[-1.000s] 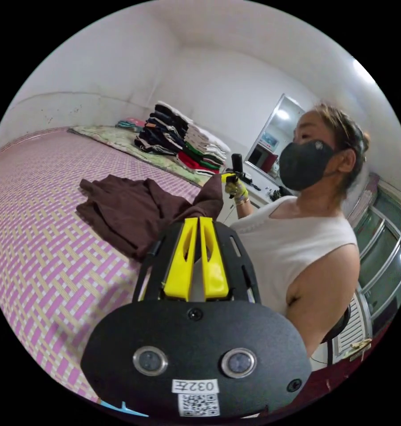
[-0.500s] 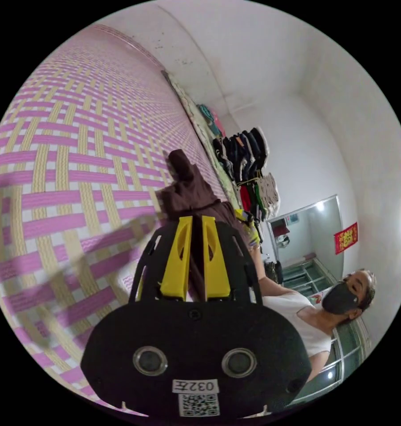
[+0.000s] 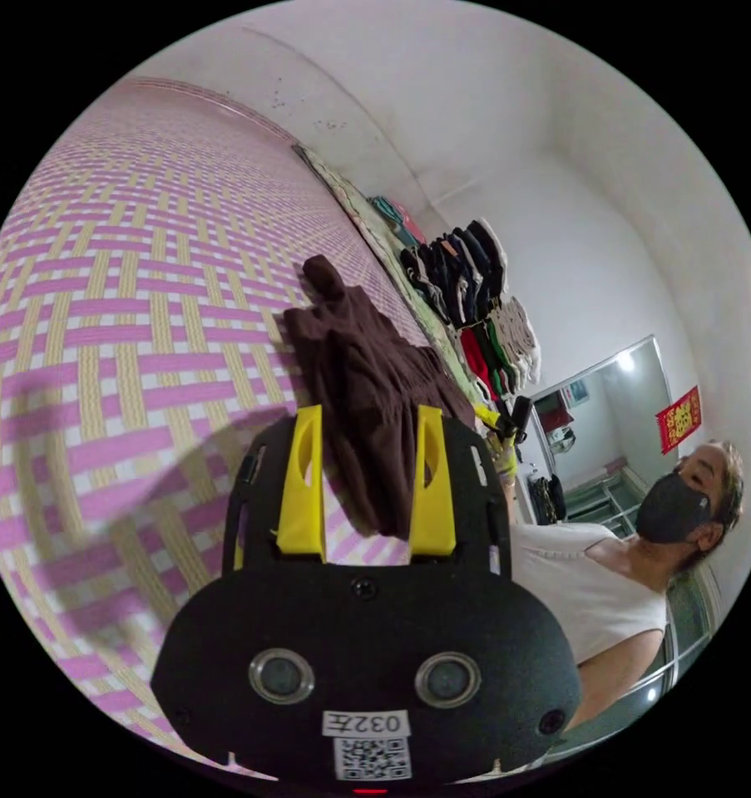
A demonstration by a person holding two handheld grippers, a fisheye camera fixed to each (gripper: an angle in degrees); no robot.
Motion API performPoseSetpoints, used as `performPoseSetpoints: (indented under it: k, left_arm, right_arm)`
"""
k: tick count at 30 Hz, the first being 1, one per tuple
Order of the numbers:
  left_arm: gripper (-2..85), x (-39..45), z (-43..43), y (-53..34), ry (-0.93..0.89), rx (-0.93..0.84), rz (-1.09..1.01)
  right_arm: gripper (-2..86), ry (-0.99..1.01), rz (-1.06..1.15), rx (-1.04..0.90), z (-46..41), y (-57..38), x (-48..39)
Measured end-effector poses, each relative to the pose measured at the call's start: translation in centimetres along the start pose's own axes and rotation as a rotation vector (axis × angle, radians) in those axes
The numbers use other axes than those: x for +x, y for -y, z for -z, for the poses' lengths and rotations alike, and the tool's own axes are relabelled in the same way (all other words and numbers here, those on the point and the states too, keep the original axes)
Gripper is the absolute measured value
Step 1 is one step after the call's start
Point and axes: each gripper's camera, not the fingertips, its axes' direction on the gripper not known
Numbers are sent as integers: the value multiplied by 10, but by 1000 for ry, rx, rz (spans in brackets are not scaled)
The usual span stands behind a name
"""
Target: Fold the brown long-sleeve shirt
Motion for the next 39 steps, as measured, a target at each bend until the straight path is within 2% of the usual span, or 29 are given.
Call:
performPoseSetpoints:
  k: [7, 16, 24, 30, 35, 39]
  left_arm:
    - [127, 48, -9, -64, 6, -24, -111]
    - [79, 89, -52, -76, 234, -95, -207]
    - [98, 84, -48, -97, 111, -40, -210]
    - [21, 88, -47, -105, 211, 3, -184]
    - [-15, 72, -26, -115, 154, 115, -101]
    - [-16, 68, -23, -124, 79, 123, -99]
  right_arm:
    - [76, -71, 65, -129, -58, -9, -18]
    - [64, -195, 175, -189, -83, -28, -43]
    - [46, -205, 194, -192, -107, -40, -43]
    - [1, -289, 243, -193, -119, -42, -61]
    - [-9, -475, 402, -105, -86, -40, -123]
    - [-10, -524, 431, -41, -61, -46, -138]
